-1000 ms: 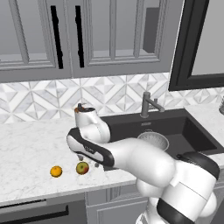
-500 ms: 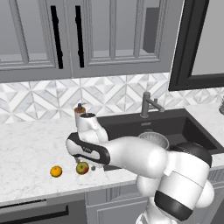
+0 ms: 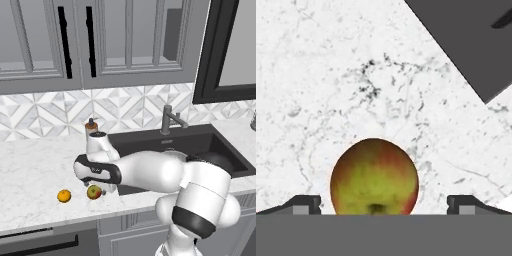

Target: Put the colander in the sink, put the tangerine, apple in the colander, and turn on the sink faucet and pour water over the colander.

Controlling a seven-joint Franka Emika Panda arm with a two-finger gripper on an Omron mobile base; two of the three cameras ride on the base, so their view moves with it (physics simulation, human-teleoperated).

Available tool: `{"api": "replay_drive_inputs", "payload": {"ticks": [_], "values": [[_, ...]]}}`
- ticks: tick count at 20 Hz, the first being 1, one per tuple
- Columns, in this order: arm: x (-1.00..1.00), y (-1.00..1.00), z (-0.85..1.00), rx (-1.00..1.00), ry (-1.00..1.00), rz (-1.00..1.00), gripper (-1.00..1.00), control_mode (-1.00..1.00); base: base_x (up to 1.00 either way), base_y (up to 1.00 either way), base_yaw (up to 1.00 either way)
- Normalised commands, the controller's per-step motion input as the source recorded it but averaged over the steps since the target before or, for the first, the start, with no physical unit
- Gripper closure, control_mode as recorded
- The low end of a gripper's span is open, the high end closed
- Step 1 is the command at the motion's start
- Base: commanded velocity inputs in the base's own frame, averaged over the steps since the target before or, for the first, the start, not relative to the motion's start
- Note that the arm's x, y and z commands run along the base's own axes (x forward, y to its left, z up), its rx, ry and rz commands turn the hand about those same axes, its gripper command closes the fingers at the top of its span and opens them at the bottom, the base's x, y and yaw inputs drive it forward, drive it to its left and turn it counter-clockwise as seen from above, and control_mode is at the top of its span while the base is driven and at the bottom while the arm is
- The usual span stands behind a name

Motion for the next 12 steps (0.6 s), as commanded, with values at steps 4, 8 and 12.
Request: {"api": "replay_drive_inputs", "payload": {"ticks": [4, 8, 12], "values": [[0.0, 0.01, -0.27, 0.0, -0.01, 0.0, -1.0, -1.0, 0.0, 0.0, 0.0], [0.03, 0.0, -0.29, 0.0, -0.02, 0.0, -1.0, -1.0, 0.0, 0.0, 0.0], [0.05, 0.0, -0.41, 0.0, -0.02, 0.0, -1.0, -1.0, 0.0, 0.0, 0.0]]}}
